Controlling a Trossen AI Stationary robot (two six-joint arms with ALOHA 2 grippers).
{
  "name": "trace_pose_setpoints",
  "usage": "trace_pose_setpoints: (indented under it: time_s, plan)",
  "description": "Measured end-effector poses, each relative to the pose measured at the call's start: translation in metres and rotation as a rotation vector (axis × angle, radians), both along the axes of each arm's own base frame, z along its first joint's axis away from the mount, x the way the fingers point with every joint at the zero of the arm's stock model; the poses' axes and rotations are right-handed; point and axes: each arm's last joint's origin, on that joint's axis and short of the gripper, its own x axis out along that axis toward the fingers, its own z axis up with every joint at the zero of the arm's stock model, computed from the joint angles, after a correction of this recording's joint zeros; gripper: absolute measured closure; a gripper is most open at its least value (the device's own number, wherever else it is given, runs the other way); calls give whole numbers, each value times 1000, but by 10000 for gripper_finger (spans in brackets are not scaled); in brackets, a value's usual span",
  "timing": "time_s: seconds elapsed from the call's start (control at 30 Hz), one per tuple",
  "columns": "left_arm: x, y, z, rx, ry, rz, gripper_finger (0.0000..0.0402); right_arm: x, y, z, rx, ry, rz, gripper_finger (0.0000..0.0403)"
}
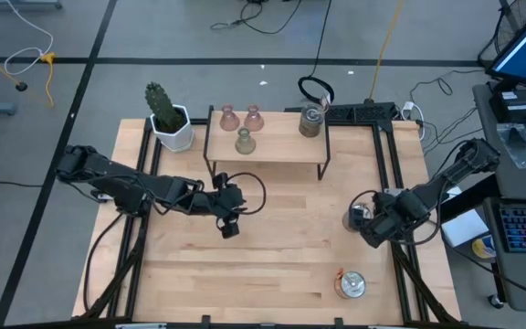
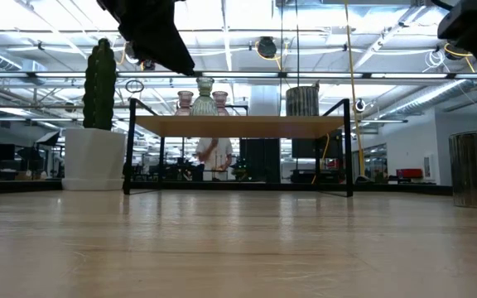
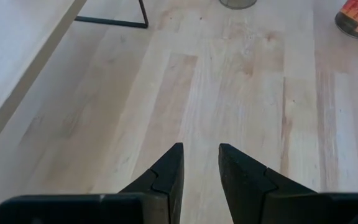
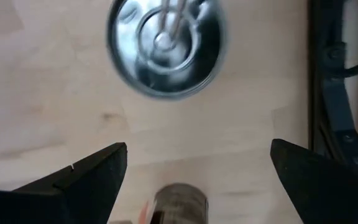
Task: Pick & Place candle stick holders
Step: Put the top silver scented candle on the shelf
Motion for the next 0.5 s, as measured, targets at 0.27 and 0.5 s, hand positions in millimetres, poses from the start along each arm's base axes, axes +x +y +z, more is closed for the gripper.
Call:
trace_pose_setpoints:
  time_s: [0.27,0.5]
  plan:
    - [3,-1,3,-10,-34,-19,298,11,7,-8,44,-119,164,14]
    - [3,-1,3,-10,-39,-23,298,15,12,-32,70,-181,-102,14]
